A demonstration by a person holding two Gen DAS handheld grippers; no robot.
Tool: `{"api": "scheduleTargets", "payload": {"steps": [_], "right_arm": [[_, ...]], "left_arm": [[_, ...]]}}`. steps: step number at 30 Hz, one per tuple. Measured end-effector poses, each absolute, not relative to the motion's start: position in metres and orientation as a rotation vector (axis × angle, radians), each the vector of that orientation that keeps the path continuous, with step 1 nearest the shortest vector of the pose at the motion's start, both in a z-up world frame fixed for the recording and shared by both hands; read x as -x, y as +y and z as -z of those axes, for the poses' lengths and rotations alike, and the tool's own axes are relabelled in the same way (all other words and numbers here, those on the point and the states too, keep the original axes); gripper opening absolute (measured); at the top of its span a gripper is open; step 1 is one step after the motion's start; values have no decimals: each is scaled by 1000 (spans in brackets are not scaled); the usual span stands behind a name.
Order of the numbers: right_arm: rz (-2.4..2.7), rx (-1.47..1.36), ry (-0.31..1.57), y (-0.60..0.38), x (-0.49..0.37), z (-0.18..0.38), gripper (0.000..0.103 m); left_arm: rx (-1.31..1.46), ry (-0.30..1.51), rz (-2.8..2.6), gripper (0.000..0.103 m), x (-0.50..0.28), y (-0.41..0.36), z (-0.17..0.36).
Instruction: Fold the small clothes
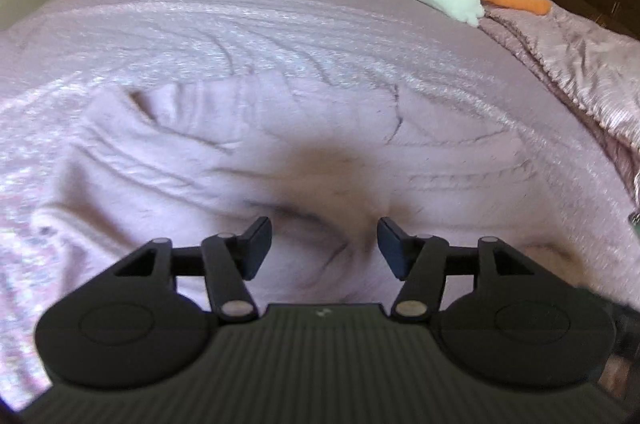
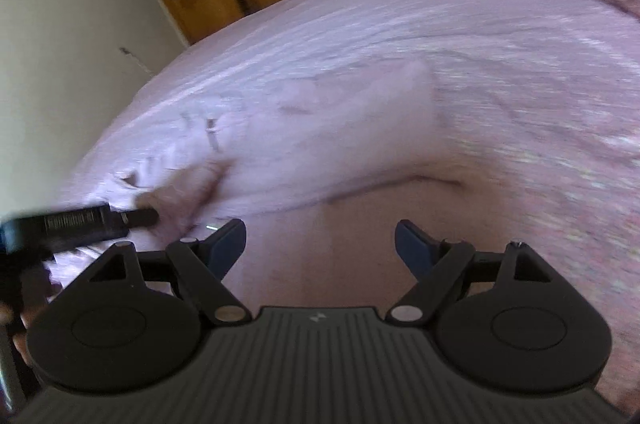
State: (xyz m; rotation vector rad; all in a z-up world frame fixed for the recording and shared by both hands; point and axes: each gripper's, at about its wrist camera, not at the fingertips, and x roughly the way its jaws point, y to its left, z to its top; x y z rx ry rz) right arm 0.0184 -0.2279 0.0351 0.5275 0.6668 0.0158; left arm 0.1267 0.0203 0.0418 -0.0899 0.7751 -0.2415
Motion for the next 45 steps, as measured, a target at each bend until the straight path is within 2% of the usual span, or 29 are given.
{"api": "scheduleTargets", "payload": {"steps": [10,19,20,21,22,24,27,37,43,44,45], "right_arm": [[-225,-541,749,-166,-99,-51,87],[-224,-476,864,-124,-153,-40,85],[-226,-457,868,-121,-155,-41,81],[-229,-441,870,-118,-157,-41,69],[-235,-428,876,-116,-158,-42,62],[-235,-406,899,-112,-162,-43,30],[-242,-375,898,-110,-167,-48,16],[-216,-40,626,-116,-161,-122,14],[-157,0,741,-140,-175,-76,15],[-144,-5,775,-143,-177,-64,17],[-127,-7,804,-146,-179,-52,33]], "left_arm": [[96,726,103,60,-90,85,-55],[123,751,-44,60,-87,138,-41],[122,750,-46,60,-87,141,-39],[118,750,-49,60,-87,144,-38],[115,749,-53,60,-87,146,-36],[112,753,-62,60,-90,150,-33],[121,765,-81,60,-100,152,-27],[114,788,-122,60,-120,153,-15],[74,788,-131,64,-121,147,-13],[67,787,-132,63,-121,146,-13],[64,789,-133,63,-121,146,-14]]}}
